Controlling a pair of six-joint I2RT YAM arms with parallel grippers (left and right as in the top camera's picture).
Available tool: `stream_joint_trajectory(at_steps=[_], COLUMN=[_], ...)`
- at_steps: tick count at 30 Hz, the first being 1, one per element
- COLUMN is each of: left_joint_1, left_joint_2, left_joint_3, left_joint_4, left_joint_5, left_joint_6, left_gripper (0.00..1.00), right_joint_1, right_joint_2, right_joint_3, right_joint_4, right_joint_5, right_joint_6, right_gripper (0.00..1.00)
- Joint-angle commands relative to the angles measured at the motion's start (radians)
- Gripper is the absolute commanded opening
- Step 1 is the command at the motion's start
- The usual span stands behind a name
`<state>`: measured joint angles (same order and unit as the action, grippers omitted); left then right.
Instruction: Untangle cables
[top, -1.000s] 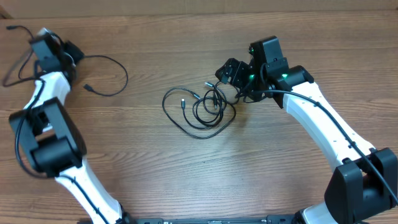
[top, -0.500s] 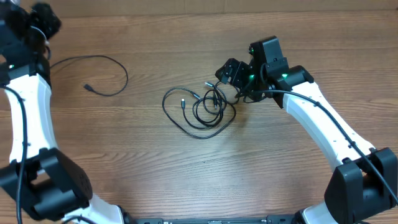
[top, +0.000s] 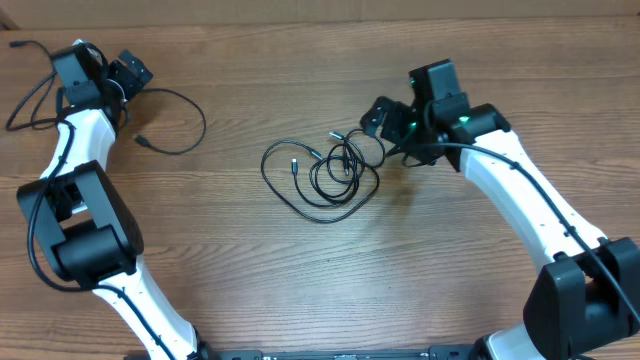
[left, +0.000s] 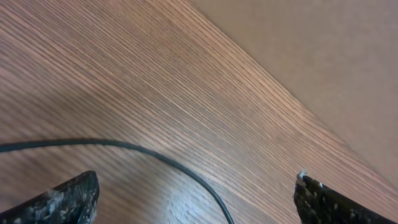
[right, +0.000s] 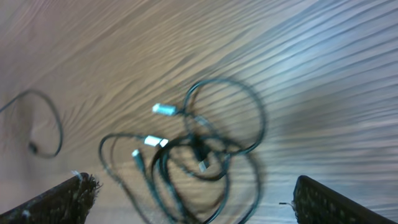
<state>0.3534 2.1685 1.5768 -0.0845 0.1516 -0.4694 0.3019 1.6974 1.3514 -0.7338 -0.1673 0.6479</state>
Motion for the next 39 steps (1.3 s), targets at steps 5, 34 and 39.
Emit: stream_joint_trajectory(at_steps=[5, 34, 39], left_joint_1=[0.001, -0.014, 0.005], left_joint_2=[0.134, 0.27, 0.196], left_joint_3=[-0.002, -0.001, -0.001], left_joint_4=[0.07, 0.307, 0.257], left_joint_5=[-0.006, 0.023, 0.074], left_joint_6=[-0.23, -0.197, -0.18], left_gripper=[1.0, 0.2, 0.04], right_joint_1=[-0.058, -0.06, -0.06], right_joint_2=[0.0, 0.0, 0.0], right_joint_3=[-0.005, -0.005, -0.005], right_joint_4=[0.002, 0.002, 0.002], right_joint_5=[0.036, 0.036, 0.036], right_joint_6=[-0.018, -0.018, -0.018], right_gripper=[1.0, 1.0, 1.0])
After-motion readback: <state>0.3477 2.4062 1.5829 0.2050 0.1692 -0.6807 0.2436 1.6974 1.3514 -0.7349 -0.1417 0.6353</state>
